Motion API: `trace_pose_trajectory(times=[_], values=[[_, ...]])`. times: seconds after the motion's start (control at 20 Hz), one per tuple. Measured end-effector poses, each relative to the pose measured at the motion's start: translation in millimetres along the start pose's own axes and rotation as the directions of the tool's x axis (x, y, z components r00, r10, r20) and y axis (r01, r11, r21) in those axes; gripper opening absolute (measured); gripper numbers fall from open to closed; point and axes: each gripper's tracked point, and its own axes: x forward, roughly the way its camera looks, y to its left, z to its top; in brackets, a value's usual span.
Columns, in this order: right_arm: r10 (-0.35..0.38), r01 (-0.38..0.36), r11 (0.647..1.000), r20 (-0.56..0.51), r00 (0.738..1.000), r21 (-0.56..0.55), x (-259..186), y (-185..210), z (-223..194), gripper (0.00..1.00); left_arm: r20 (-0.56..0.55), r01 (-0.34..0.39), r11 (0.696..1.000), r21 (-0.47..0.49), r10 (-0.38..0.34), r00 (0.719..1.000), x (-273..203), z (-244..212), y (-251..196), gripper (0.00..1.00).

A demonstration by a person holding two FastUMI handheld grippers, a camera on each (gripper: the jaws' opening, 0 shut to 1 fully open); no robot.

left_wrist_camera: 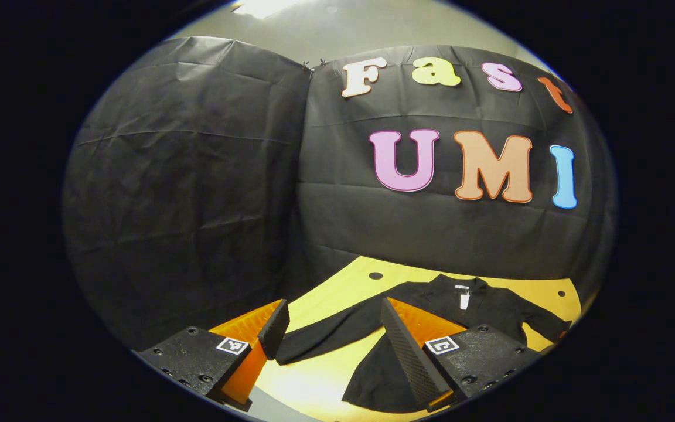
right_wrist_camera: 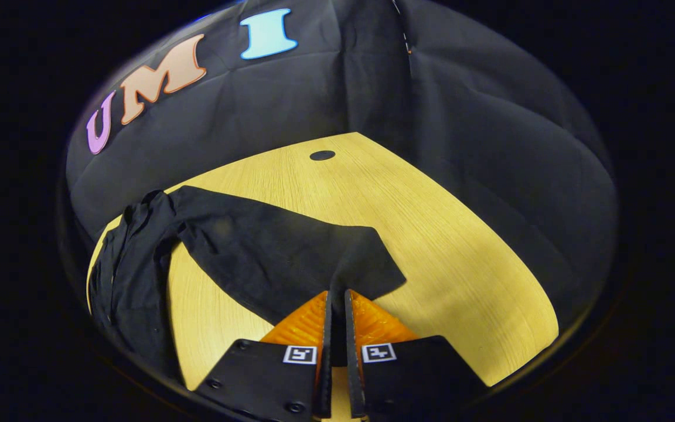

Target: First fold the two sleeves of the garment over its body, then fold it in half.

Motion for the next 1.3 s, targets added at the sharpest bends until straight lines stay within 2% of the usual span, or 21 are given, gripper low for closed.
trace_pose_trajectory(times=[0.05, 0.15, 0.2, 0.5, 0.7, 1.05, 1.3], values=[[0.003, -0.003, 1.0, -0.003, 1.0, 0.005, -0.7, -0.8, 3.2, 0.08, 0.007, -0.003, 1.0, 0.0, 0.003, 1.0, -2.0, 1.5, 1.5, 0.92], [0.013, -0.013, 1.0, -0.005, 1.0, 0.008, -6.0, -0.8, 6.3, 0.08, 0.011, -0.007, 1.0, 0.001, 0.007, 1.0, -3.6, -1.2, 4.2, 0.92], [0.024, -0.024, 1.0, 0.01, 1.0, 0.007, -10.4, 0.5, 13.4, 0.05, 0.005, -0.004, 1.0, 0.002, 0.004, 1.0, -4.1, -4.3, 3.9, 0.93], [0.096, -0.093, 0.995, 0.102, 0.99, -0.031, -42.1, 36.8, 72.1, 0.04, -0.003, 0.027, 1.0, -0.016, -0.027, 1.0, -0.9, -9.3, 9.7, 0.92], [0.135, -0.126, 0.99, 0.179, 0.975, -0.062, -72.3, 78.4, 116.2, 0.04, 0.008, 0.05, 0.998, -0.039, -0.05, 0.999, 11.7, -7.5, 27.5, 0.92], [0.258, -0.219, 0.96, 0.251, 0.933, -0.173, -127.4, 209.1, 180.4, 0.04, -0.031, 0.072, 0.992, -0.108, -0.075, 0.997, 48.4, -23.7, 69.5, 0.92], [0.344, -0.266, 0.928, 0.319, 0.883, -0.262, -163.0, 322.3, 217.4, 0.04, -0.063, 0.053, 0.99, -0.13, -0.062, 0.996, 66.7, -37.0, 105.3, 0.92]])
